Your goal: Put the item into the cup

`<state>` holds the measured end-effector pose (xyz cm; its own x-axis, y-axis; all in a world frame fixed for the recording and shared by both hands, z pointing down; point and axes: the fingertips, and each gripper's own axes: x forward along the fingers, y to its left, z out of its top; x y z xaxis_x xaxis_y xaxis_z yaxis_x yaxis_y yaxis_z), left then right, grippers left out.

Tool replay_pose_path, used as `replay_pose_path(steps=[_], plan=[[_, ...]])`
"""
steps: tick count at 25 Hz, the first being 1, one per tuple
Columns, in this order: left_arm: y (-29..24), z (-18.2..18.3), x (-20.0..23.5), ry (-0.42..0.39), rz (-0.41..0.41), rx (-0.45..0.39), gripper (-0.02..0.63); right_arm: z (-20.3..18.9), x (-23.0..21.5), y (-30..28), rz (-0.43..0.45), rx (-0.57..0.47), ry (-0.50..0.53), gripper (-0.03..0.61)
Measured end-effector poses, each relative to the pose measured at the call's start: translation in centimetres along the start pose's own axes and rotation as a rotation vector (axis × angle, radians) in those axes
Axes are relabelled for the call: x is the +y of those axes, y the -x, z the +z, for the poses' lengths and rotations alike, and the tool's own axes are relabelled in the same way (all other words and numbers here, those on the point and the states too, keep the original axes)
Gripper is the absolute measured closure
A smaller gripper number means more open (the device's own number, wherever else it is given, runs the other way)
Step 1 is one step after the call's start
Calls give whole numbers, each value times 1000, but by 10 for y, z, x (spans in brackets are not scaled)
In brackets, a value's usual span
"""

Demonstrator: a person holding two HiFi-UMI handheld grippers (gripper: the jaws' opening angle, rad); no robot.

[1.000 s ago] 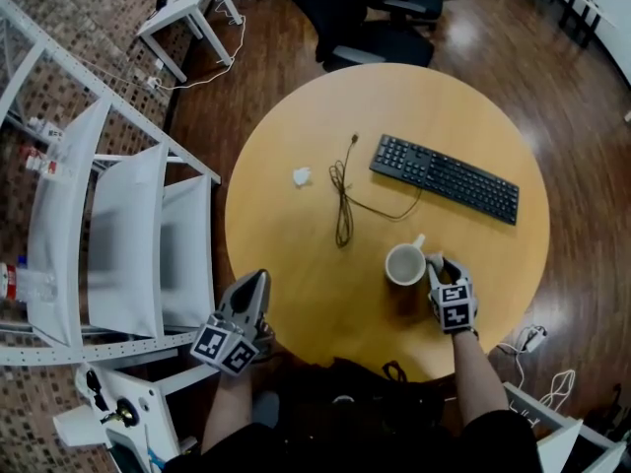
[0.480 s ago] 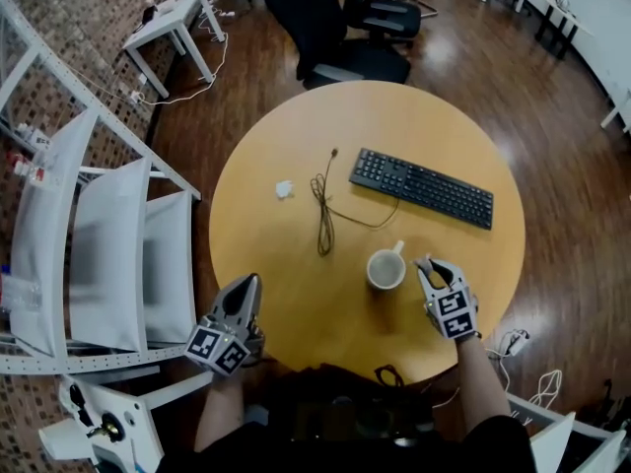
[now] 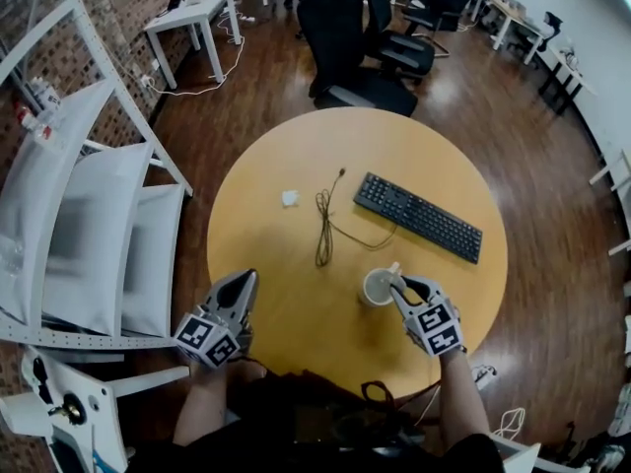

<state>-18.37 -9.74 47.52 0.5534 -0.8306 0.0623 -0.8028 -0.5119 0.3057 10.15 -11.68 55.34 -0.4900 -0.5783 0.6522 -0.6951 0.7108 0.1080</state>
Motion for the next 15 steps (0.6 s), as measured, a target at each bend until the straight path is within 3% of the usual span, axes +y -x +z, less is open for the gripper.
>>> replay_pose_path(steps=[4,8,11,15], plan=[[9,-1,2,12,17,-9,611,-7,4,-11,20,45,-1,463],[16,-4,7,16,23,-5,611,-6,7,-9,30,18,-48,460],[16,-4,8,16,20,-3,611,-9,6,-9,50,4,-83,390],[13,-3,2,6,6,3,611,-2,0,-2,25,-60,-130,390]])
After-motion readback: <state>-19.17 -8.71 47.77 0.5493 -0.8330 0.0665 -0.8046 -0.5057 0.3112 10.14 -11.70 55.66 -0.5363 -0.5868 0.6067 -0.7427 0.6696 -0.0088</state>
